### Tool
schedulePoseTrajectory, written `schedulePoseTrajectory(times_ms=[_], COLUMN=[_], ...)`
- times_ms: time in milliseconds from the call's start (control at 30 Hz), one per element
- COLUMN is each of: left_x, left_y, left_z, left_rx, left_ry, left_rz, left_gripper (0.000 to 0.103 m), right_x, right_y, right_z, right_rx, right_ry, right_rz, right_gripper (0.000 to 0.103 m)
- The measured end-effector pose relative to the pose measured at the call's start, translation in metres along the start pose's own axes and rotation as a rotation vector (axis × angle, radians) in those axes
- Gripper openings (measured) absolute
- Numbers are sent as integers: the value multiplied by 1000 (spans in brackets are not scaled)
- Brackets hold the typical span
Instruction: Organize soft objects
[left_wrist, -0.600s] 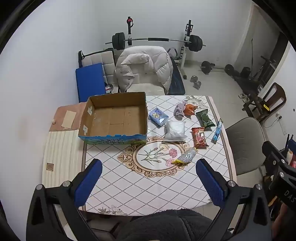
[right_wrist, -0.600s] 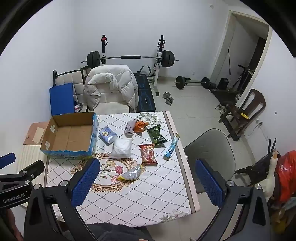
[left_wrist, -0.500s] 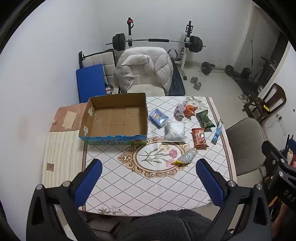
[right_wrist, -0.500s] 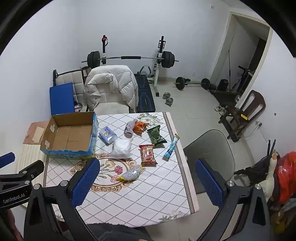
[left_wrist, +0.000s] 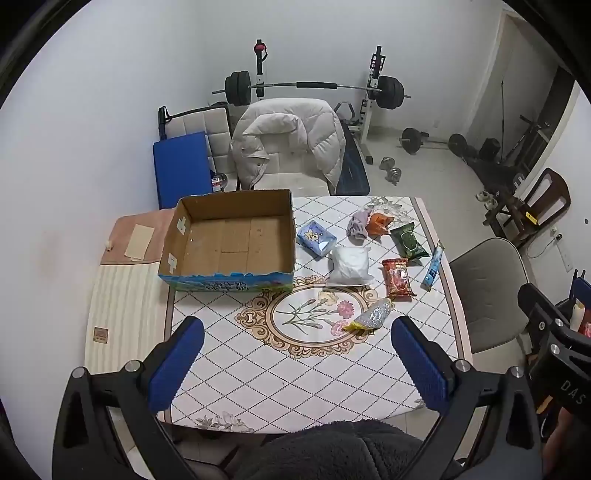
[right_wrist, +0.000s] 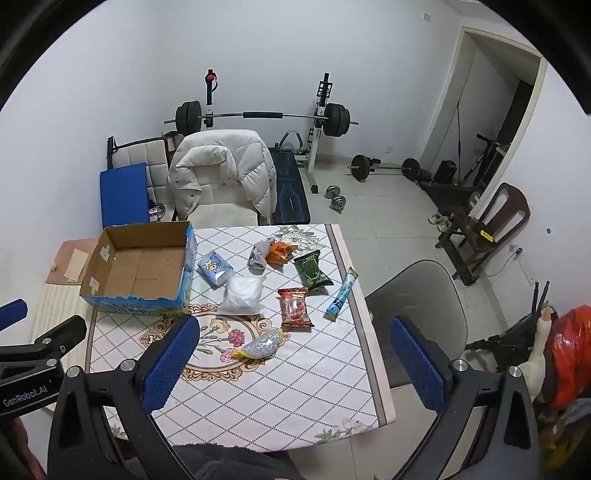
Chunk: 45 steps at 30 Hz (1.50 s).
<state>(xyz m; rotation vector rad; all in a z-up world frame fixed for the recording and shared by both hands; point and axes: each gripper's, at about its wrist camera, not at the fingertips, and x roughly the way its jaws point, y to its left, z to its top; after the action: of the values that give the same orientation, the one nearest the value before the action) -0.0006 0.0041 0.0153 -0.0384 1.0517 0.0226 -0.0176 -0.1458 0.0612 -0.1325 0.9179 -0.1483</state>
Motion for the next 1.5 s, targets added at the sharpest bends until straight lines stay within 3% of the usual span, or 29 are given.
schedulePoseTrajectory(times_ms=[1500], left_x=[2], left_y=[-10], left_z=[-5], left_rx=[-10], left_ry=[-20], left_rz=[-5], left_gripper=[103], right_x=[3], right_y=[3], right_z=[-7], right_rx=[-10], right_ry=[0], right_rz=[2], right_gripper=[103])
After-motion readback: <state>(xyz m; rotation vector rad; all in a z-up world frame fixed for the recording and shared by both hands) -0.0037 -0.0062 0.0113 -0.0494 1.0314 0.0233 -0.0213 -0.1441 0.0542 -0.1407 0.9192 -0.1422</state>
